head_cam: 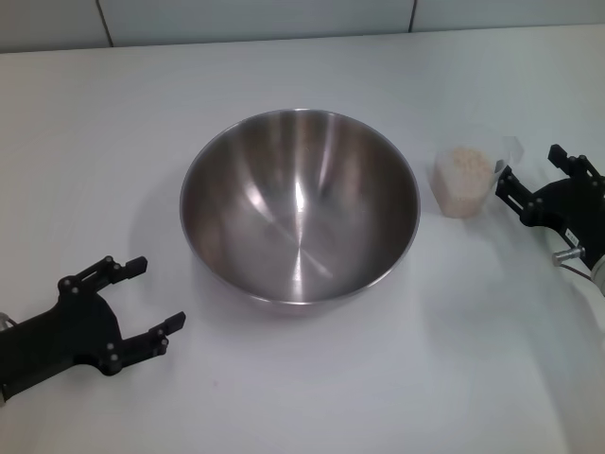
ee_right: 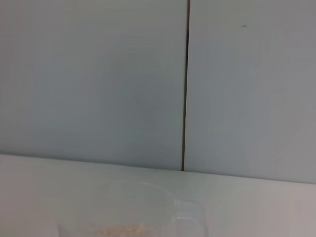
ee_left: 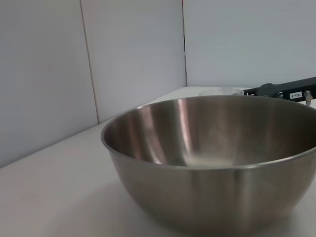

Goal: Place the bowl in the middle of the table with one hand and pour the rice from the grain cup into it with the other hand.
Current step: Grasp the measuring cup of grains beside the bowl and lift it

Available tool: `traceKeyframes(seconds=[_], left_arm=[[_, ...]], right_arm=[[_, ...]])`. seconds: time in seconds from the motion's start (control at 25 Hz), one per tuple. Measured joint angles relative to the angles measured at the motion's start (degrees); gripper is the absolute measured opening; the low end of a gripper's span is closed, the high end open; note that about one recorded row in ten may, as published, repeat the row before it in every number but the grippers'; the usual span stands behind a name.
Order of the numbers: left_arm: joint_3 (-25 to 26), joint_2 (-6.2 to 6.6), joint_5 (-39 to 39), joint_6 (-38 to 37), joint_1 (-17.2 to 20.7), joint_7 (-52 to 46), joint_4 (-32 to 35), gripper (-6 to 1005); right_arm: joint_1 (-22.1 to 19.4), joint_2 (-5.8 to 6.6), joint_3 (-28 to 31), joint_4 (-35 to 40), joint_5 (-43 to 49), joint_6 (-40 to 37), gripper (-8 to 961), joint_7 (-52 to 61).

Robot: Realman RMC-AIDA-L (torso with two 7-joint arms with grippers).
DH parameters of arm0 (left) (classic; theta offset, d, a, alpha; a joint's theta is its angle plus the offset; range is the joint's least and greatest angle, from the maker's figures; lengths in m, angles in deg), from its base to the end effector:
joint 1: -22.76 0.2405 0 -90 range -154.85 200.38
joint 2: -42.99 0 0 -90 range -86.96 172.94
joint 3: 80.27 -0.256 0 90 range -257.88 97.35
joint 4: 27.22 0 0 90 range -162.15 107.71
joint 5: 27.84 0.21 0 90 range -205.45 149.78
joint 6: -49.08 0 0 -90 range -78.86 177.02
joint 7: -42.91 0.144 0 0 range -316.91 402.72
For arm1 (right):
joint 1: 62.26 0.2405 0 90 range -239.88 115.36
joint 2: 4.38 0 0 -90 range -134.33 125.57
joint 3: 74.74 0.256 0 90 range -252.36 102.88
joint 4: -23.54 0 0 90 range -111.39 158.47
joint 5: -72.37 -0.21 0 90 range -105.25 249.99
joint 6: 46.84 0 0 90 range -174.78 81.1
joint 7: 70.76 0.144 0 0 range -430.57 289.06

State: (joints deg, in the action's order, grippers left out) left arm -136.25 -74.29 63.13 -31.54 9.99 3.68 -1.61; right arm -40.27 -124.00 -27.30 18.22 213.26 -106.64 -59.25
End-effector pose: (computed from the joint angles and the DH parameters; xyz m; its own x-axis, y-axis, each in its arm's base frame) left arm -0.3417 0.2429 -0.0293 0.8852 0.0801 0.4582 0.3062 -0.8419 -0.4443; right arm 0.3608 0.3001 -0.0423 0.7633 -0.1721 -0.6227 -0.6458 -0.2314 -0.7276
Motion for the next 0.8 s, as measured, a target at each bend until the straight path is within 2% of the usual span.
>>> traceKeyframes(seconds=[0.8], left_arm=[[-0.14,0.14,0.00,0.19,-0.14,0.12,-0.30,834]], right_arm=[[1.06,0.09,0.93,-0.03,0.00,0.13,766,-0.09]])
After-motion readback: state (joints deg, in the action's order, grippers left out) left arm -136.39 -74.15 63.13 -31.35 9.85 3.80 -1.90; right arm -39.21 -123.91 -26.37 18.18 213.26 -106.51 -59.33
